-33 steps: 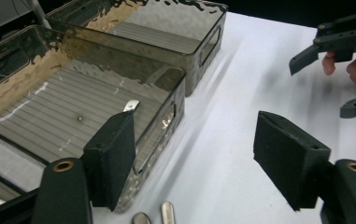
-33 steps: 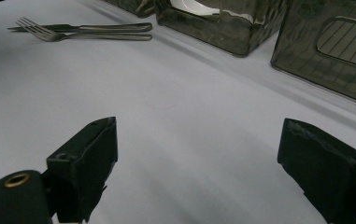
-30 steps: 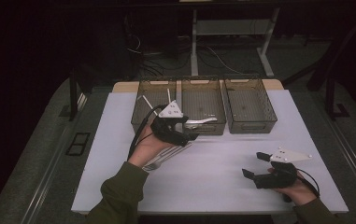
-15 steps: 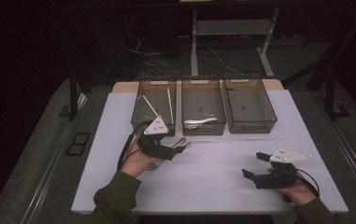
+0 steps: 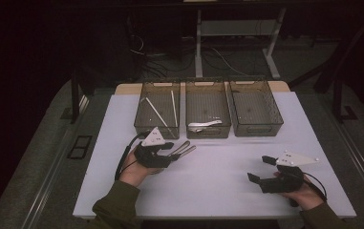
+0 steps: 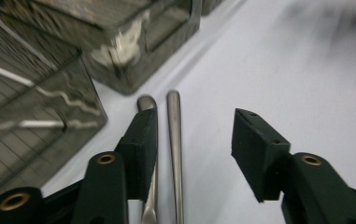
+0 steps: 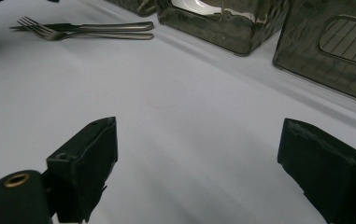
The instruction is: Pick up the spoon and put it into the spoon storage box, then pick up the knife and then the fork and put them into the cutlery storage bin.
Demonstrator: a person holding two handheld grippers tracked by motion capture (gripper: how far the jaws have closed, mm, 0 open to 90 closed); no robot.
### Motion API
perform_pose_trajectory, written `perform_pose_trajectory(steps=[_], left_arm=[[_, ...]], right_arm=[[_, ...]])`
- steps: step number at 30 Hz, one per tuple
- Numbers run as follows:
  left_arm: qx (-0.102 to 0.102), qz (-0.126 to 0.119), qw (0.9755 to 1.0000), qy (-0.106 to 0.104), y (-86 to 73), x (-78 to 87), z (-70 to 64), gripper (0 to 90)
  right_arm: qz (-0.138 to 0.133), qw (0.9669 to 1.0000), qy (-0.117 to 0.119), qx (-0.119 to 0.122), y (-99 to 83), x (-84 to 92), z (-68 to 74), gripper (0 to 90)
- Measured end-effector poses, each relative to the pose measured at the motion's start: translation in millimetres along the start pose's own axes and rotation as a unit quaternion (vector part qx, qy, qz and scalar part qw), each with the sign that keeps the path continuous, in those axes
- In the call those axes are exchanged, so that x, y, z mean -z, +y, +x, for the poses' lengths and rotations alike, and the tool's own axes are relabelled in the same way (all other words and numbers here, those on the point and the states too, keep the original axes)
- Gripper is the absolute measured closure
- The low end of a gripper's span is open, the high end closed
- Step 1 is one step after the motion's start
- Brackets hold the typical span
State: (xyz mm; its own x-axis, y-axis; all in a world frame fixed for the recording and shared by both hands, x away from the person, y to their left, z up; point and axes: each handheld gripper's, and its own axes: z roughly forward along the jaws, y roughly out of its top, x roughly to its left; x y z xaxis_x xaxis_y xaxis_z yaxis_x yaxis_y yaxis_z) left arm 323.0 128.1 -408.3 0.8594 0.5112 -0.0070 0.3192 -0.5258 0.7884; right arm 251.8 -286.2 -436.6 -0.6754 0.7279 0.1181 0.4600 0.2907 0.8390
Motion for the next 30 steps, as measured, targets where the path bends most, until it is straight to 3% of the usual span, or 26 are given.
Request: perform_pose_trajectory(steps=[8, 14, 28, 30], left_arm=[[0.001, 0.034, 0.9994, 0.003, -9.6, -7.8, 3.0, 62.3], [0.009, 0.049, 0.9987, -0.009, -17.2, -12.0, 6.8, 71.4], [0.002, 0.09, 0.9959, 0.0, -25.8, -22.8, 6.8, 77.4], [0.003, 0.087, 0.9962, -0.003, -26.7, -23.3, 7.4, 77.4]], right_arm=[[0.001, 1.0, 0.0, 0.001, 0.0, -0.1, -0.5, 12.2], [0.001, 1.0, 0.001, 0.003, 0.0, 0.1, 0.6, 12.2], [0.002, 1.0, 0.002, 0.004, -0.1, -0.1, 0.8, 12.2], [0.002, 1.0, 0.003, 0.004, -0.1, 0.0, 0.8, 12.2]])
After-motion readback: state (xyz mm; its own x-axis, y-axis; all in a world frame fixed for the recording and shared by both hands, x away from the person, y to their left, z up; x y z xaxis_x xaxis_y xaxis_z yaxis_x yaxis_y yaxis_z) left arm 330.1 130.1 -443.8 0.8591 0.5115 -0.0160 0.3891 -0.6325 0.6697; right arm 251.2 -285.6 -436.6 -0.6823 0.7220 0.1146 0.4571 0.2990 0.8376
